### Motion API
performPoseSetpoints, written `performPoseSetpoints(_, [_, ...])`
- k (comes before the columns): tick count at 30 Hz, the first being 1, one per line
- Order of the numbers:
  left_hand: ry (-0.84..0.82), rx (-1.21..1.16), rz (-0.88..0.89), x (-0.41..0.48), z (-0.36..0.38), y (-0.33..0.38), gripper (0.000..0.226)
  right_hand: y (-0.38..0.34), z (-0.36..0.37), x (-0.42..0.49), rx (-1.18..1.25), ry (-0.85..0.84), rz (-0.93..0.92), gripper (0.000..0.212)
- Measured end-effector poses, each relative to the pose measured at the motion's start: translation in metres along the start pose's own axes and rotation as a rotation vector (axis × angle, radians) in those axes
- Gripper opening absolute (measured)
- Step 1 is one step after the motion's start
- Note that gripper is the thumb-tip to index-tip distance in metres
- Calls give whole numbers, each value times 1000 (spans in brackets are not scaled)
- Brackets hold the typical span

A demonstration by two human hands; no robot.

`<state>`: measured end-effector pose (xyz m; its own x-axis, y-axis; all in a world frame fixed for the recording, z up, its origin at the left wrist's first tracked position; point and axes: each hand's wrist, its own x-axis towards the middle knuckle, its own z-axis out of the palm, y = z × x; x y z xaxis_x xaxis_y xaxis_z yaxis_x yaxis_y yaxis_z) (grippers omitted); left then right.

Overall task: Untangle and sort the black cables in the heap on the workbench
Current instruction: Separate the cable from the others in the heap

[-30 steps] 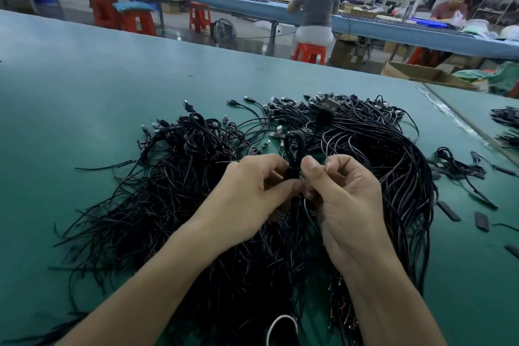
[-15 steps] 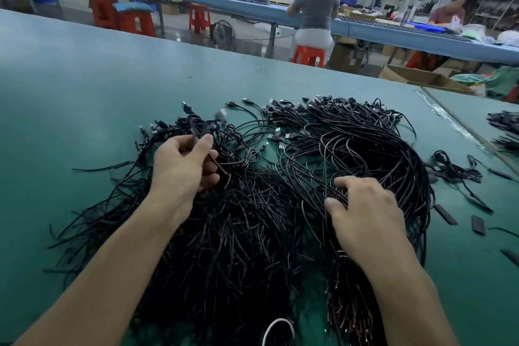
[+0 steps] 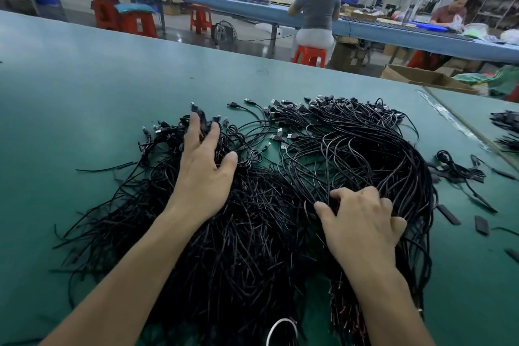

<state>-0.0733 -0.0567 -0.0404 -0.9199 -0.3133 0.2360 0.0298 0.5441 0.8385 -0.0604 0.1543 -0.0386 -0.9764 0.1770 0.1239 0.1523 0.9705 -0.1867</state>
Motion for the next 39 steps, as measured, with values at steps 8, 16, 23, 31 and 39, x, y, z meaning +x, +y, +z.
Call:
performPoseSetpoints(8, [-6,608,42,-9,-1,-7,72,-5,6,1,211,73,-117,21])
performPoseSetpoints(16, [-197,34,623,-16,9,16,71,-34,-38,-22,860,-151,-571,20])
performPoseSetpoints(23, [-188,-324,318,-7,3,12,16,-39,-64,-38,986,-238,-749,19])
performPoseSetpoints(31, [554,-693,13,7,-18,16,42,2,-42,0,570,163,-123,17])
performPoseSetpoints(39, [332,176,598,-13,-7,21,32,3,-36,-3,237,-120,-101,35])
